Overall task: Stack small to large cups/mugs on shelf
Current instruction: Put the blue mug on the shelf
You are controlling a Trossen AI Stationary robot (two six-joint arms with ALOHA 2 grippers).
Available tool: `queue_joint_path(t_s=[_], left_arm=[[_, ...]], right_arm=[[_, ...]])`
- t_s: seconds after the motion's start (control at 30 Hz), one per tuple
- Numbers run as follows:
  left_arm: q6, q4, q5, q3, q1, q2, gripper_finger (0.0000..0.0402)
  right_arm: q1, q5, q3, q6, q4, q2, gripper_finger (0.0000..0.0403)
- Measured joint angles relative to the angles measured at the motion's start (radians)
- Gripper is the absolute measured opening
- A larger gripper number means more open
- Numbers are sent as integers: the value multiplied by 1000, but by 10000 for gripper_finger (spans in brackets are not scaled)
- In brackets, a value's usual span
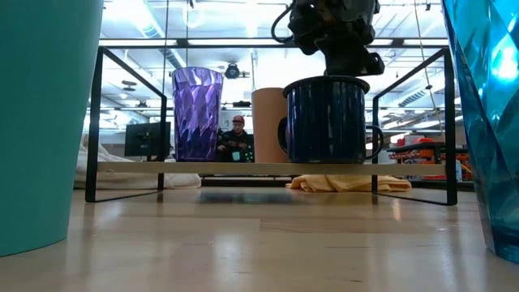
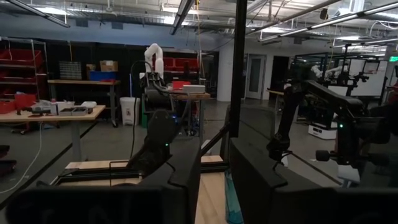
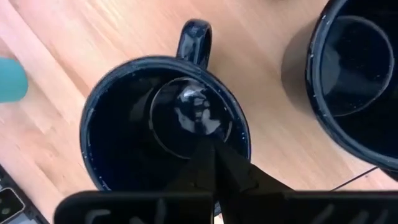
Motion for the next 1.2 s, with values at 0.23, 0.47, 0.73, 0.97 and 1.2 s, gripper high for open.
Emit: queue_joint_path(t_s=[0.23, 0.47, 0.73, 0.97, 1.2], left_arm=[[0, 0, 0, 0, 0, 0, 92], [0, 1, 0, 0, 0, 0, 92], [0, 3, 0, 0, 0, 0, 94], [0, 3, 0, 0, 0, 0, 90], [0, 3, 0, 0, 0, 0, 95]], right_arm=[[2, -7, 0, -9, 1, 39, 7], [-8, 20, 0, 0, -10, 42, 7], [-8, 36, 0, 0, -45, 42, 7], [-14, 52, 0, 1, -52, 42, 7], [-28, 62, 0, 3, -59, 42, 7]])
